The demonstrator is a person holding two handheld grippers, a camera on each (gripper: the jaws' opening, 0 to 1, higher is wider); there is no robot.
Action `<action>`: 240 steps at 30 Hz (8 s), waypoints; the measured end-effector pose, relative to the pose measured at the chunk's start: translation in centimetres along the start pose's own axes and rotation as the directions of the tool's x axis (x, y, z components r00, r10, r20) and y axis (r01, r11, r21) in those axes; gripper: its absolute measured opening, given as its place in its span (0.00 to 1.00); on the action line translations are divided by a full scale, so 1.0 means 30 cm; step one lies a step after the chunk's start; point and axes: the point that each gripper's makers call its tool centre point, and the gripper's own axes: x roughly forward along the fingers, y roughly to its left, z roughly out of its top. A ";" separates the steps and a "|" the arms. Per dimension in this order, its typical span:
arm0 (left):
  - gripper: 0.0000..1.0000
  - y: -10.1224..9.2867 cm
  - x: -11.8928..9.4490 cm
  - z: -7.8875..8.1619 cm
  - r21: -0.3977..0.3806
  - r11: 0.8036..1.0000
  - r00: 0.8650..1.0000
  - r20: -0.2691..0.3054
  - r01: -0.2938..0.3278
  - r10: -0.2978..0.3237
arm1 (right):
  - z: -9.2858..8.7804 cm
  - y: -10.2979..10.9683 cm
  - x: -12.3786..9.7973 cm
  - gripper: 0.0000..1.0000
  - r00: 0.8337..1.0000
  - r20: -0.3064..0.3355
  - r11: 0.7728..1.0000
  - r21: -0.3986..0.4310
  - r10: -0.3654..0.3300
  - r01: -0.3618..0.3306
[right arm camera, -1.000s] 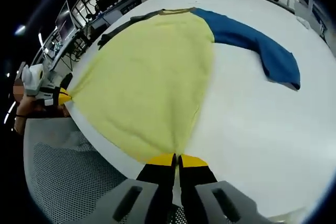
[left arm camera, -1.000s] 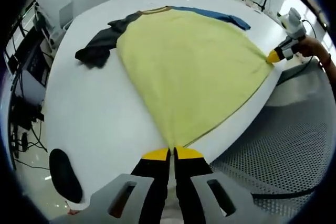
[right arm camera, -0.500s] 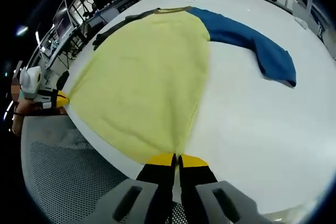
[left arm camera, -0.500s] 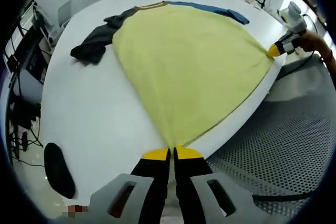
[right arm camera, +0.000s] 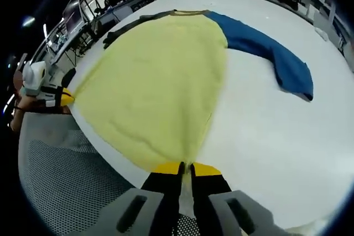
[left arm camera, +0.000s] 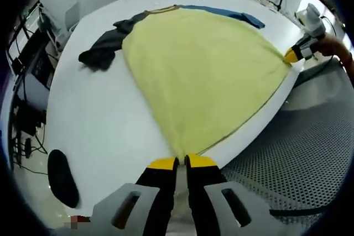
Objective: Fold the garment on the visible template until the final outline fits inside the template.
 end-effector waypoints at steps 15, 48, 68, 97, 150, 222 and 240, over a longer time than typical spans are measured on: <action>0.75 -0.006 -0.088 0.180 -0.130 0.991 0.959 0.284 0.023 0.015 | 0.290 -0.252 -0.097 0.38 0.921 0.358 0.988 0.041 -0.156 0.151; 0.90 0.003 -0.142 0.276 -0.092 0.995 0.909 0.409 -0.045 0.078 | 0.409 -0.607 0.073 0.01 0.886 0.303 0.935 0.160 -0.350 0.315; 0.96 0.013 -0.141 0.277 -0.100 0.994 0.908 0.411 -0.043 0.081 | 0.389 -0.768 0.032 0.00 0.856 0.236 0.884 0.215 -0.460 0.416; 0.99 0.034 -0.164 0.303 -0.068 0.993 0.877 0.466 -0.098 0.118 | 0.467 -0.993 -0.199 0.00 0.812 0.263 0.849 0.252 -0.522 0.464; 0.99 -0.066 -0.150 0.268 0.004 1.000 0.926 0.378 0.008 -0.008 | 0.791 -0.426 -0.113 0.00 0.902 0.432 0.917 0.349 0.023 -0.191; 0.99 -0.083 -0.136 0.261 0.061 0.997 0.920 0.386 0.053 -0.073 | 0.983 0.605 0.346 0.00 0.967 0.199 0.918 -0.391 0.157 -0.068; 0.99 -0.082 -0.135 0.299 0.064 0.997 0.914 0.401 0.035 -0.058 | 1.048 0.492 0.261 0.71 0.897 0.376 0.949 -0.290 0.232 -0.124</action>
